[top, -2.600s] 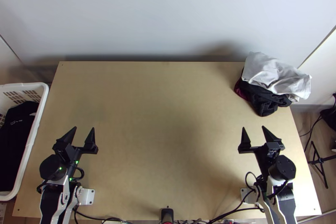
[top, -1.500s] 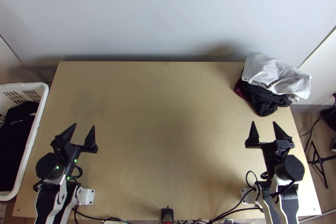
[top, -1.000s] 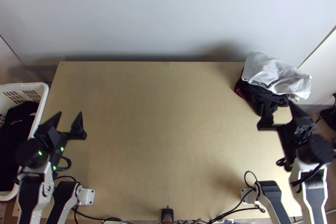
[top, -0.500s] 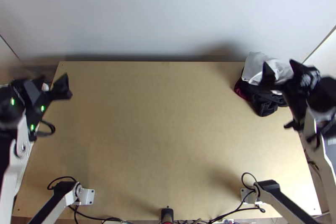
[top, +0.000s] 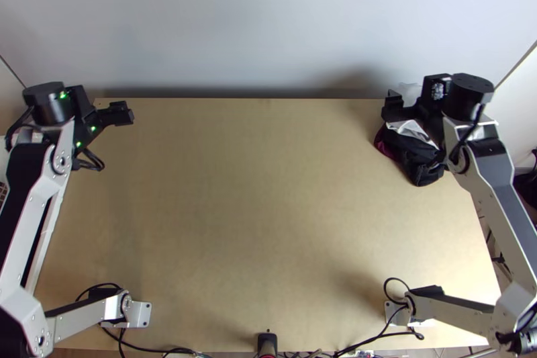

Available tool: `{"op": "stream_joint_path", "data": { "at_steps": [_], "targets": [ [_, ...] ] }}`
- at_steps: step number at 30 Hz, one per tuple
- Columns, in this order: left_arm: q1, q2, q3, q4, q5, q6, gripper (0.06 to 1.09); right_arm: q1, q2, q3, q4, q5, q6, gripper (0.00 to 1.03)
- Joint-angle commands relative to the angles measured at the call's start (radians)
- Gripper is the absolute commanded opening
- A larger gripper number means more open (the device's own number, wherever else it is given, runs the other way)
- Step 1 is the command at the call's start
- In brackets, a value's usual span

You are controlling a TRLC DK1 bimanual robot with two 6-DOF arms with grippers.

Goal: Fold the t-shirt

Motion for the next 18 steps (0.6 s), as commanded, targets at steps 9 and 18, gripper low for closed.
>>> {"op": "stream_joint_path", "data": {
  "at_steps": [9,18],
  "targets": [
    [0.045,0.084,0.030,-0.022,-0.064,0.017,1.03,0.028,0.031,-0.037,0.008,0.015,0.032,0.98],
    [0.426,0.082,-0.050,-0.025,-0.007,0.145,1.03,0.080,-0.047,-0.134,0.010,0.041,0.015,0.98]
  ]
}}
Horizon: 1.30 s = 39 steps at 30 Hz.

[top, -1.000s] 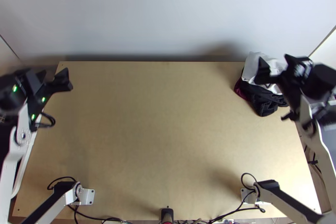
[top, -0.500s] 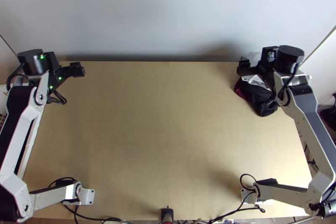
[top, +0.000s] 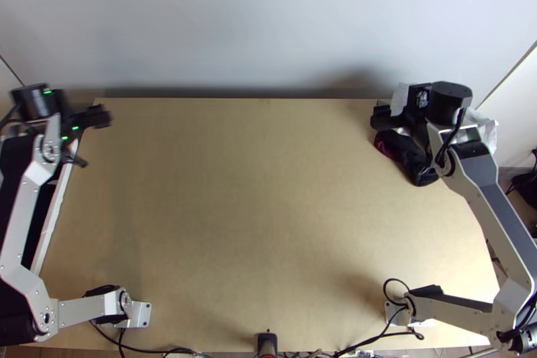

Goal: Fold the t-shirt

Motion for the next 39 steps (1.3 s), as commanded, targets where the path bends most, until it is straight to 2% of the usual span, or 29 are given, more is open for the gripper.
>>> {"op": "stream_joint_path", "data": {
  "at_steps": [1,5,20,29,39],
  "targets": [
    [0.284,0.004,-0.057,0.000,0.067,0.080,1.03,0.038,-0.055,-0.068,-0.002,0.014,-0.012,0.98],
    [0.429,0.040,-0.074,0.005,0.116,0.110,1.03,0.061,-0.086,-0.091,-0.003,0.019,-0.014,0.98],
    [0.755,0.396,-0.042,0.193,0.116,0.213,1.03,0.087,-0.170,-0.094,-0.064,0.033,-0.080,0.98],
    [0.841,0.638,0.029,0.267,0.115,0.259,1.04,0.101,-0.222,-0.072,-0.089,0.039,-0.107,0.98],
    [0.863,0.847,0.149,0.267,0.102,0.259,1.04,0.107,-0.282,-0.074,-0.133,0.053,-0.124,0.98]
  ]
}}
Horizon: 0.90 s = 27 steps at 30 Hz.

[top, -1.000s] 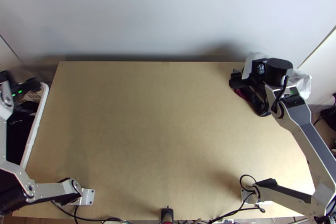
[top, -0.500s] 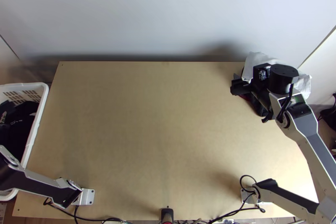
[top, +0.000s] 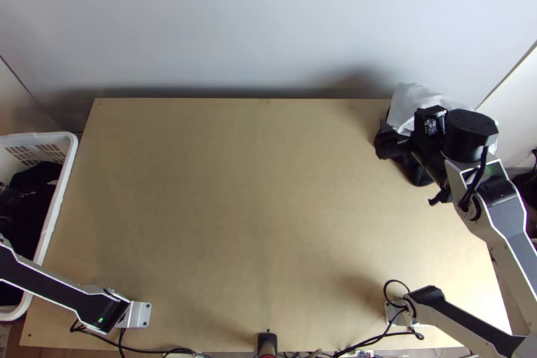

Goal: Fold the t-shirt

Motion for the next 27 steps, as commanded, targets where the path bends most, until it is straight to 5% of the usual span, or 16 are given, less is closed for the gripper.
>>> {"op": "stream_joint_path", "data": {
  "at_steps": [1,20,22,25,27],
  "targets": [
    [0.015,0.137,0.066,0.010,-0.007,0.005,1.04,0.004,-0.041,0.001,-0.023,0.009,-0.012,0.98],
    [0.008,0.307,0.190,-0.118,0.019,-0.087,1.03,0.050,-0.077,-0.014,-0.029,0.055,-0.015,0.98],
    [0.011,0.307,0.180,-0.127,0.037,-0.089,0.86,0.051,-0.077,-0.016,-0.029,0.055,-0.015,0.98],
    [0.019,0.278,0.177,-0.113,0.074,-0.097,0.19,0.051,-0.075,-0.022,-0.028,0.057,-0.013,0.98],
    [0.031,0.234,0.175,-0.110,0.106,-0.127,0.18,0.051,-0.077,-0.031,-0.028,0.057,-0.012,0.98]
  ]
}}
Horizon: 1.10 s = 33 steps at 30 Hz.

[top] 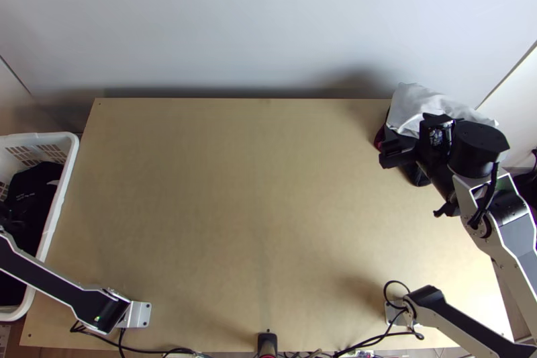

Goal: Fold the t-shirt

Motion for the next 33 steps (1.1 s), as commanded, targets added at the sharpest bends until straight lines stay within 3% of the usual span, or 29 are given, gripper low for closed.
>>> {"op": "stream_joint_path", "data": {
  "at_steps": [1,9,15,21,27,29,33],
  "targets": [
    [0.024,-0.074,0.004,-0.017,0.087,-0.052,0.18,0.004,-0.006,-0.020,0.001,0.005,0.003,0.98],
    [0.026,-0.348,0.053,-0.043,0.135,-0.084,0.18,0.014,-0.026,-0.088,0.026,0.005,0.017,0.98],
    [0.020,-0.411,0.348,-0.268,0.170,-0.151,0.17,0.017,-0.034,-0.092,0.040,0.005,0.023,0.98],
    [0.023,-0.423,0.636,-0.387,0.184,-0.204,0.17,0.016,-0.059,-0.098,0.043,0.006,0.020,0.98],
    [0.024,-0.515,0.616,-0.307,0.187,-0.205,0.16,0.011,-0.094,-0.128,0.044,0.011,0.006,0.98],
    [0.023,-0.494,0.613,-0.322,0.126,-0.191,0.16,0.011,-0.098,-0.138,0.049,0.012,-0.002,0.98],
    [0.032,-0.630,0.549,-0.287,0.186,-0.223,0.14,0.011,-0.118,-0.149,0.053,0.021,-0.010,0.98]
  ]
}}
